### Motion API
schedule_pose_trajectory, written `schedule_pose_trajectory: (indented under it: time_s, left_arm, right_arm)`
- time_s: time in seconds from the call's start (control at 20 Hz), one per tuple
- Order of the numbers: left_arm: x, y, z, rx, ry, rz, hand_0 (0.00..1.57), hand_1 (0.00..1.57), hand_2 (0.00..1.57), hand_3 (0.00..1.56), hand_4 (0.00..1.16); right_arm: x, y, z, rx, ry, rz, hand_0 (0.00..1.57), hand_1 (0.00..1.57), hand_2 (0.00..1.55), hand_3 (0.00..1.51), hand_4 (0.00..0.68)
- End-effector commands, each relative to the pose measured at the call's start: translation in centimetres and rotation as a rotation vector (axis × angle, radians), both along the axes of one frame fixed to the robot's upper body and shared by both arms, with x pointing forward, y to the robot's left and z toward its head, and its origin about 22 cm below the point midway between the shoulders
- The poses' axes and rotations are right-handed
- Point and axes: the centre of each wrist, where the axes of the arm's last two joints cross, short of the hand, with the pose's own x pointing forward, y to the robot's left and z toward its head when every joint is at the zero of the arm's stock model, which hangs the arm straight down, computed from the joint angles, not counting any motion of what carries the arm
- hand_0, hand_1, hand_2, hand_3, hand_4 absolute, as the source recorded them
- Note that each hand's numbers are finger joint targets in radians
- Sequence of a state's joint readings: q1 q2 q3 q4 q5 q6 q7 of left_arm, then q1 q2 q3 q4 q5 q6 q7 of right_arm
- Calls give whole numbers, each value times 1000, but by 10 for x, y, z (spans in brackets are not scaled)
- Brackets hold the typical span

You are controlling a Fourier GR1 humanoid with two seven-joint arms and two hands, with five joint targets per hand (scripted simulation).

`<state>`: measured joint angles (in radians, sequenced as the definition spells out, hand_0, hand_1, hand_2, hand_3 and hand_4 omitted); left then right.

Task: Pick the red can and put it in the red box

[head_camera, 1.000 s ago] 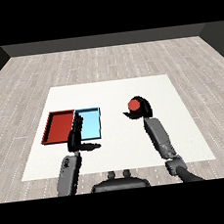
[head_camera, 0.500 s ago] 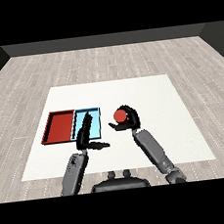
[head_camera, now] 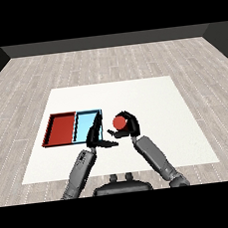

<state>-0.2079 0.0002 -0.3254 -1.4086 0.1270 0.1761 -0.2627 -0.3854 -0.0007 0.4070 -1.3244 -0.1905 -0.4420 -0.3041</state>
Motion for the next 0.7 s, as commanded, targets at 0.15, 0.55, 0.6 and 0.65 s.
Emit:
schedule_pose_trajectory:
  time_s: [0.15,0.55,0.6,0.65]
  left_arm:
    - [10,-14,-7,-24,47,-21,0,0,0,0,0]
    - [-2,-15,-38,-10,79,-35,0,0,0,0,0]
    - [-6,-20,-28,-10,87,-37,0,0,0,0,0]
    - [8,-17,-29,-6,69,-42,0,0,0,0,0]
  right_arm:
    - [10,9,24,8,-31,2,1458,1458,1443,1381,639]
    - [0,26,16,3,-23,3,1428,1428,1435,1375,631]
    - [-19,20,-2,26,-10,33,1426,1426,1438,1378,630]
    - [-16,23,8,8,-16,14,1435,1435,1437,1376,630]
